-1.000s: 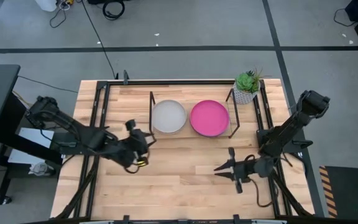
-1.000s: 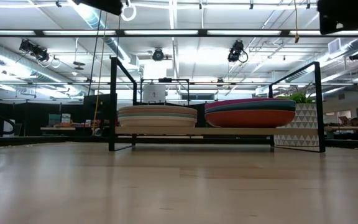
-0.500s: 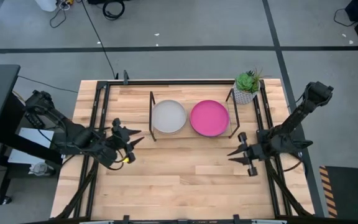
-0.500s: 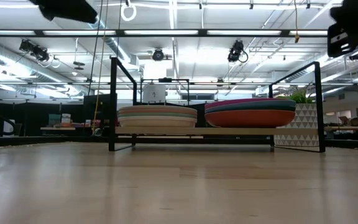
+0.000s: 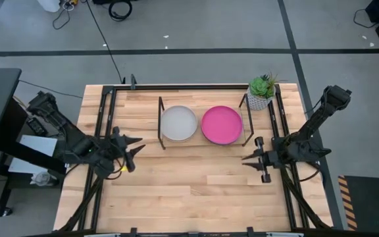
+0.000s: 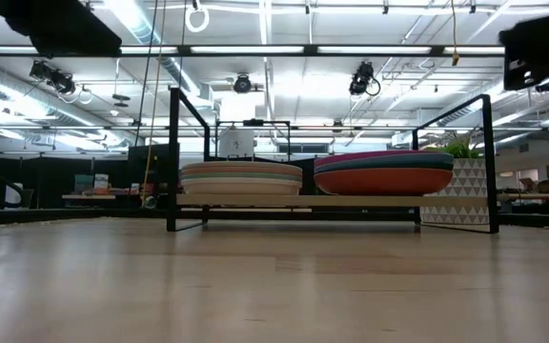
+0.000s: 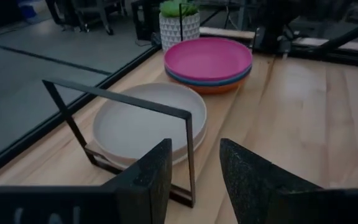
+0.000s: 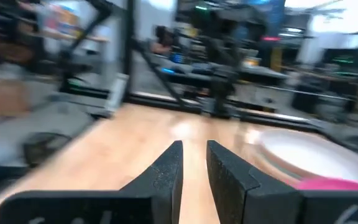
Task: Place and stack plates onto a shelf
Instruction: Return to Home Position
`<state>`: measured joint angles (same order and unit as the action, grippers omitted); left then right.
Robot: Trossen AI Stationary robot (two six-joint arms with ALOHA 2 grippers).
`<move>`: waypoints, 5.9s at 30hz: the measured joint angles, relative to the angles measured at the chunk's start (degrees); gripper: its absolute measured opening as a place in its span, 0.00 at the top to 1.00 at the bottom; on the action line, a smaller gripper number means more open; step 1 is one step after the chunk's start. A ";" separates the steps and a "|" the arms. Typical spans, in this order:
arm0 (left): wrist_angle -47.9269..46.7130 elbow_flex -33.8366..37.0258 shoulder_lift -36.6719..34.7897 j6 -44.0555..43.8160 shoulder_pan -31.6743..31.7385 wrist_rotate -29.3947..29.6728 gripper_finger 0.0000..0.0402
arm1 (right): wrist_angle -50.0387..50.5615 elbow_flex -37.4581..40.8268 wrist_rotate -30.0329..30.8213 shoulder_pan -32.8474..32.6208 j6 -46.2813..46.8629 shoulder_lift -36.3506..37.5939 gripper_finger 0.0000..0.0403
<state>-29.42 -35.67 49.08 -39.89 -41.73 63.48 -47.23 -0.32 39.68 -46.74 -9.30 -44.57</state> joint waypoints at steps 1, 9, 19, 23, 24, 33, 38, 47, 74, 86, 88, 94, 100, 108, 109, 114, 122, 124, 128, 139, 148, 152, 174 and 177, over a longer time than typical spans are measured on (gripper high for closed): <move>0.15 0.39 -0.25 -0.28 -0.58 0.68 0.65 | 0.33 0.00 2.49 0.00 -0.33 -0.02 0.81; -0.52 3.76 -2.83 -4.41 -5.79 3.47 0.65 | 1.30 0.00 4.53 -2.82 1.93 1.79 0.81; -0.88 13.28 -12.24 -9.41 -7.39 5.61 0.65 | 8.38 0.00 -8.31 -4.50 1.53 9.64 0.81; -0.73 15.53 -17.91 -6.45 -7.40 5.62 0.65 | 11.95 0.00 -8.25 -4.39 1.67 12.73 0.81; -0.81 16.10 -19.47 -5.45 -7.40 5.60 0.65 | 12.25 0.00 -8.22 -4.42 1.65 13.48 0.81; 0.83 20.24 -32.92 6.20 -7.35 3.74 0.65 | 12.63 0.00 -0.27 -4.42 -3.29 23.98 0.81; 13.06 20.25 -35.97 18.32 -7.20 3.26 0.65 | 14.38 -0.02 4.87 -4.42 -4.86 31.53 0.81; 52.97 29.75 -34.93 53.04 -4.13 -17.71 0.65 | 19.05 -0.01 -19.78 -4.42 -6.77 36.80 0.81; 40.06 35.22 -38.25 47.59 17.63 -43.96 0.65 | 39.02 -0.02 -24.33 -2.95 0.39 36.71 0.81; 33.23 35.27 -37.87 50.91 17.72 -54.68 0.65 | 41.25 -0.02 -24.35 -2.95 4.07 36.71 0.81; 34.18 35.27 -37.84 53.73 17.83 -62.71 0.65 | 41.25 -0.02 -24.35 -2.95 4.24 36.71 0.81; 31.67 35.27 -37.85 56.00 18.44 -63.00 0.65 | 41.03 -0.02 -24.37 -2.95 4.24 36.71 0.81; 31.15 35.27 -37.49 55.85 21.36 -61.90 0.65 | 40.77 -0.02 -24.39 -2.95 4.24 36.71 0.81; 35.81 35.29 -37.18 53.70 22.66 -61.29 0.65 | 40.42 -0.02 -24.39 -2.95 4.24 36.71 0.81; 35.95 35.29 -37.18 53.67 22.66 -61.29 0.65 | 40.43 -0.02 -24.39 -2.95 4.24 36.71 0.81; 36.23 35.31 -37.09 53.62 22.66 -61.31 0.65 | 40.42 -0.02 -24.39 -2.95 4.23 36.71 0.81; 36.29 35.31 -37.09 53.58 22.66 -61.35 0.65 | 40.42 -0.02 -24.39 -2.95 4.24 36.71 0.81; 36.31 35.31 -37.09 53.58 22.66 -61.37 0.65 | 40.42 -0.02 -24.39 -2.95 4.24 36.71 0.81; 36.31 35.31 -37.09 53.58 22.66 -61.38 0.65 | 40.42 -0.02 -24.39 -2.95 4.24 36.71 0.81; 36.36 35.31 -37.09 53.56 22.66 -61.40 0.65 | 40.42 -0.02 -24.39 -2.95 4.24 36.71 0.81; 36.36 35.31 -37.09 53.56 22.66 -61.42 0.65 | 40.44 -0.02 -24.39 -2.95 4.24 36.71 0.81; 36.36 35.31 -37.09 53.56 22.66 -61.42 0.65 | 40.45 -0.02 -24.39 -2.95 4.23 36.71 0.81; 36.38 35.31 -37.09 53.55 22.64 -61.44 0.65 | 40.45 -0.02 -24.39 -2.95 4.23 36.71 0.81; 36.38 35.31 -37.09 53.56 22.64 -61.44 0.65 | 40.45 -0.02 -24.39 -2.95 4.22 36.71 0.81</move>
<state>6.96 -0.36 11.99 13.67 -19.09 2.04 -6.79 -0.34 15.29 -49.69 -5.08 -7.86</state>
